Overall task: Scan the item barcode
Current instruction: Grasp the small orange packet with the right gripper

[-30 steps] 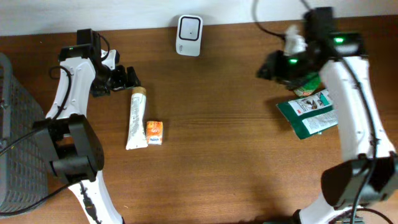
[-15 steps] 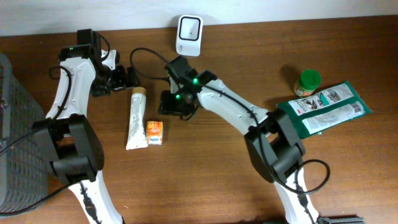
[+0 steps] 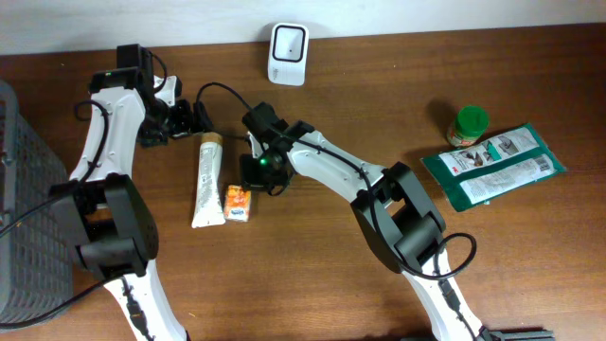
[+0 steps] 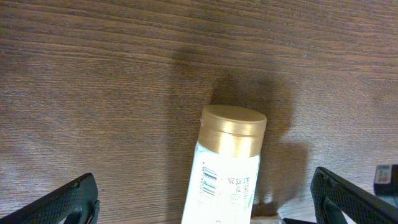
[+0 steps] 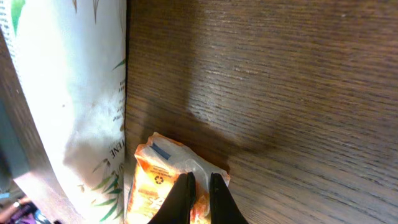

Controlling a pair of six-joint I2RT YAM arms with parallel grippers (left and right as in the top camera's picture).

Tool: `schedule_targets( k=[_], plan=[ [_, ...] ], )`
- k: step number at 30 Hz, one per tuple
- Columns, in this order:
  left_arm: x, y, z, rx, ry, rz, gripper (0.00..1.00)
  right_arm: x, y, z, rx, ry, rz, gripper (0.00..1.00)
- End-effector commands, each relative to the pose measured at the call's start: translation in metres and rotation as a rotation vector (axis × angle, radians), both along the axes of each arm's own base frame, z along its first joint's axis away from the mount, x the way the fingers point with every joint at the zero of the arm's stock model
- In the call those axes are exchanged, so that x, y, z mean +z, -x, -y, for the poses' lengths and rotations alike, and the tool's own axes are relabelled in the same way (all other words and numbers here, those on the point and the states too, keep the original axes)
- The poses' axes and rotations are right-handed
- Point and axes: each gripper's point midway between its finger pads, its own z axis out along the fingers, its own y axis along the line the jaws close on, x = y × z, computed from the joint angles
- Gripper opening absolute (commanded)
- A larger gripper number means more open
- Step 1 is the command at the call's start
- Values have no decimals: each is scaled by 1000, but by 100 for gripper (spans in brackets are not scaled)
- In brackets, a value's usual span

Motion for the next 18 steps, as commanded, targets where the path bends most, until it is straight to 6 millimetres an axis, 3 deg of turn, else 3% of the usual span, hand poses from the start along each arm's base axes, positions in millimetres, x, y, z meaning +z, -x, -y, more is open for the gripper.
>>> schedule_targets(
  k=[1,5,6,9,10,12,15,17,18],
  plan=[
    [18,-4,-1,-9,-6,46,99,46,-10,22,206,-53,168,4],
    [18,-4,-1,-9,-6,46,99,62,-9,77,467,-14,273,4],
    [18,-4,-1,-9,-6,46,99,62,-12,91,481,-5,271,9],
    [18,-4,-1,-9,-6,45,99,61,-21,105,390,5,227,54],
    [18,-4,-1,-9,-6,46,99,61,-21,108,352,10,199,58],
    [18,-4,-1,-9,-6,46,99,57,-16,119,232,35,78,60],
    [18,-4,-2,-8,-6,46,99,34,-5,128,221,76,18,57],
    [18,-4,-1,-9,-6,46,99,18,0,131,218,81,7,37],
    [18,-4,-1,-9,-6,46,99,12,3,131,212,78,0,34]
  ],
)
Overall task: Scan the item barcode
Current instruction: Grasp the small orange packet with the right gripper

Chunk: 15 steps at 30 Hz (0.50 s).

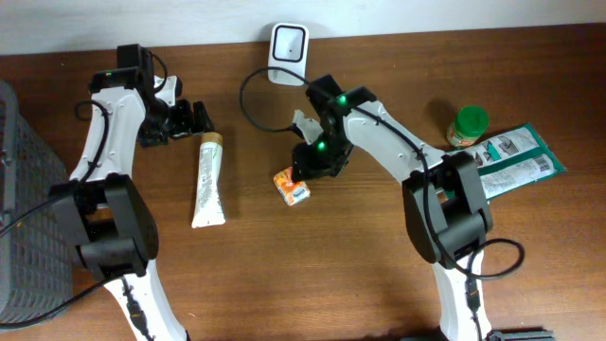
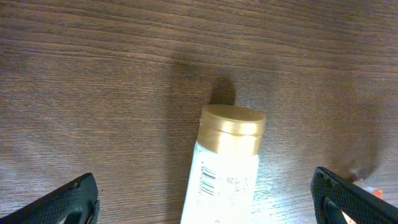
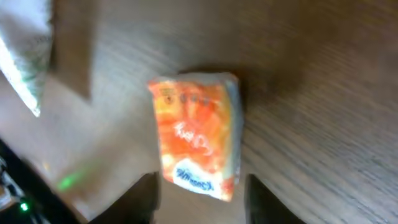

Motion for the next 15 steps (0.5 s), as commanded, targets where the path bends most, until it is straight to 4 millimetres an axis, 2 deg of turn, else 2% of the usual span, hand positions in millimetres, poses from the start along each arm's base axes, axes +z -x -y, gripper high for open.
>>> schedule_targets(
  k=[1,8,10,11,13,15],
  plan=[
    [18,-4,-2,-8,-6,45,99,-20,8,8,-31,18,-35,34],
    [18,-4,-2,-8,-6,46,99,-45,22,7,-172,8,-139,33],
    [18,-4,-2,-8,-6,46,99,-48,17,9,-253,37,-154,33],
    [18,-4,-2,-8,-6,46,99,-51,15,15,-304,77,-158,28],
    [18,-4,-2,-8,-6,45,99,-53,14,19,-330,107,-161,4],
    [18,-4,-2,-8,-6,45,99,-44,15,19,-318,92,-173,4]
  ],
)
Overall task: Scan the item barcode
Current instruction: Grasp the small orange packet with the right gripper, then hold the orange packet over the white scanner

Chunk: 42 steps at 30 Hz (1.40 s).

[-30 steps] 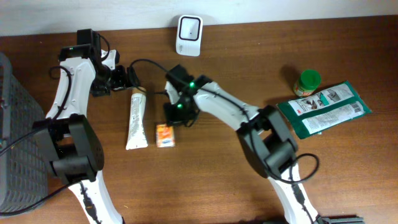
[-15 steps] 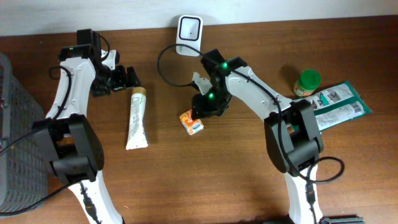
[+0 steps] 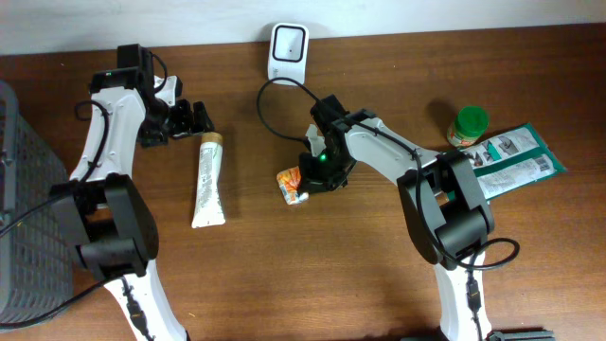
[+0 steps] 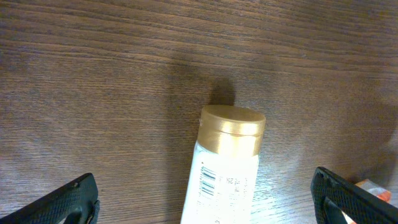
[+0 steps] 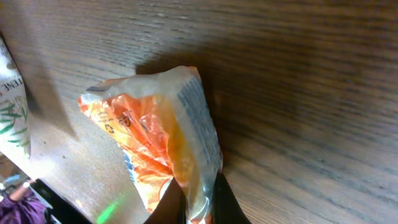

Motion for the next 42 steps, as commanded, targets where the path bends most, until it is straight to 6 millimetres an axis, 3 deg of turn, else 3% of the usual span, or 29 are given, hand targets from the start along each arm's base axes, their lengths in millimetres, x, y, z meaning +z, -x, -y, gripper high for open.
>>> schedule_targets(
  k=[1,2,4,6,8,11,13,17,27,28,31,32,34,37,39,42],
  plan=[
    [18,-4,-2,-8,-6,46,99,9,1,10,27,-5,1,4],
    [18,-4,-2,-8,-6,46,99,31,-1,0,69,-119,23,4],
    [18,-4,-2,-8,-6,45,99,97,-7,-14,121,-412,87,4],
    [18,-4,-2,-8,-6,45,99,133,-9,-11,136,-553,127,4],
    [18,-4,-2,-8,-6,46,99,189,-10,1,157,-787,189,4],
    [18,-4,-2,-8,-6,46,99,232,-12,21,140,-1008,195,4],
    [18,-4,-2,-8,-6,46,99,237,-17,48,16,-1019,108,4],
    [18,-4,-2,-8,-6,46,99,236,-15,66,-101,-1001,-5,4],
    [18,-4,-2,-8,-6,46,99,237,-16,68,-60,-1004,78,4],
    [18,-4,-2,-8,-6,45,99,229,-17,68,-39,-948,116,4],
    [18,-4,-2,-8,-6,46,99,150,-30,94,-84,-371,115,4],
    [18,-4,-2,-8,-6,46,99,138,-33,101,-104,-250,113,4],
    [18,-4,-2,-8,-6,46,99,133,-39,103,-107,-126,143,4],
    [18,-4,-2,-8,-6,46,99,160,-68,115,-157,195,315,4],
    [18,-4,-2,-8,-6,45,99,210,-96,113,-181,392,554,4],
    [18,-4,-2,-8,-6,46,99,259,-127,100,-172,558,850,4]
  ],
)
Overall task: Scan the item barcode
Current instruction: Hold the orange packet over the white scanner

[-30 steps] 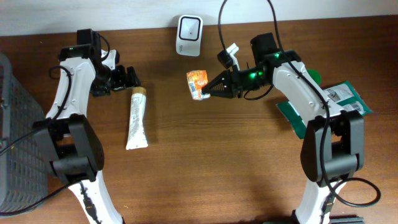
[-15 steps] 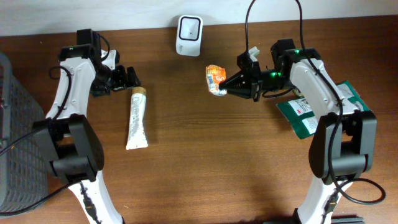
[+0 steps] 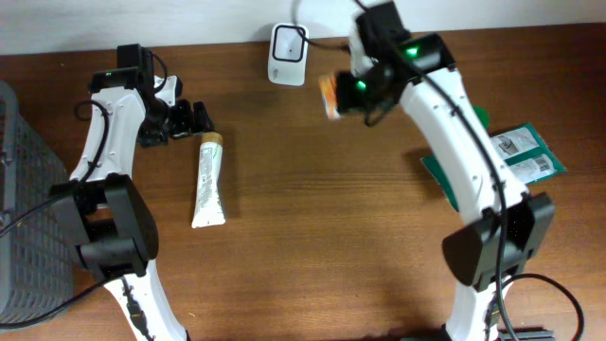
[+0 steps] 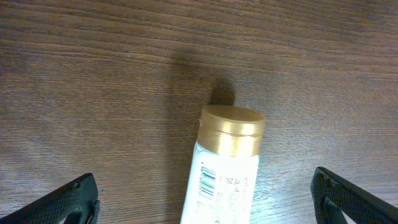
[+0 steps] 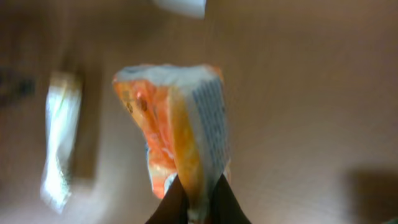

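Note:
A small orange and white packet (image 3: 329, 96) hangs in the air just right of the white barcode scanner (image 3: 287, 42) at the table's back edge. My right gripper (image 5: 198, 202) is shut on the packet (image 5: 177, 127), whose view is blurred. A white tube with a gold cap (image 3: 207, 180) lies on the table at the left. My left gripper (image 3: 186, 118) stands open just beyond its cap (image 4: 232, 129), its fingers (image 4: 71, 200) wide to either side.
A green-lidded jar (image 3: 470, 121) and a green flat package (image 3: 516, 156) lie at the right, partly behind my right arm. A dark mesh basket (image 3: 24, 218) stands at the left edge.
My right gripper has lifted the orange packet from the table's middle up and back to beside the scanner. The left gripper and the tube have not moved.
My right gripper was shut on the packet next to the tube. Then the packet lay on the table farther right with the gripper open over it. Then the gripper was shut on it again, and now holds it raised near the scanner.

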Controlling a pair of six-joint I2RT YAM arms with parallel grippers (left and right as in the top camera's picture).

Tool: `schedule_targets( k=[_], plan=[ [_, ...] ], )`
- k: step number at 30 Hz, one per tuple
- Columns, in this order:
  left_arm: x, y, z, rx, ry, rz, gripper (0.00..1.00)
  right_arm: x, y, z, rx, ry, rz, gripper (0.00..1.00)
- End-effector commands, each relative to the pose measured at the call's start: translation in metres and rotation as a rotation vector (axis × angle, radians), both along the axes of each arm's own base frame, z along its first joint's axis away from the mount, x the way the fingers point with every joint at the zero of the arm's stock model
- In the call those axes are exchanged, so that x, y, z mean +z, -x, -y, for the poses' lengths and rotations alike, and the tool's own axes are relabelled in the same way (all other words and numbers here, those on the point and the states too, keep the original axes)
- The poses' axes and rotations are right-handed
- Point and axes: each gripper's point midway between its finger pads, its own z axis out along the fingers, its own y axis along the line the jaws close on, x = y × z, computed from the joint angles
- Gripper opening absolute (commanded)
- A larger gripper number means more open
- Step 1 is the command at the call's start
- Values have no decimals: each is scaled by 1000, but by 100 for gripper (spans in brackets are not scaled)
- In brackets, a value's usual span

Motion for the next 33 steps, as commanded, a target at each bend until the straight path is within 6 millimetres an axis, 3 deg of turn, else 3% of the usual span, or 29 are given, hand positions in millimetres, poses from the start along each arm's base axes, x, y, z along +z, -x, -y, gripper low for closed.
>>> schedule_targets(
  k=[1,3,6,8,13,17,18,28,31,33],
  plan=[
    [18,-4,-2,-8,-7,46,99,58,-39,9,-76,335,369,4],
    [18,-4,-2,-8,-7,46,99,71,-66,-8,-39,442,523,4],
    [18,-4,-2,-8,-7,46,99,64,-108,-31,27,518,669,4],
    [18,-4,-2,-8,-7,46,99,42,-140,-47,108,600,749,4],
    [18,-4,-2,-8,-7,45,99,-15,-184,-73,315,837,862,4],
    [18,-4,-2,-8,-7,46,99,-67,-194,-78,518,1040,826,4],
    [18,-4,-2,-8,-7,46,99,-71,-194,-78,520,1043,821,4],
    [18,-4,-2,-8,-7,46,99,-68,-195,-79,508,1036,835,4],
    [18,-4,-2,-8,-7,46,99,-55,-195,-79,415,949,859,4],
    [18,-4,-2,-8,-7,46,99,-35,-192,-78,341,871,878,4]
  ],
)
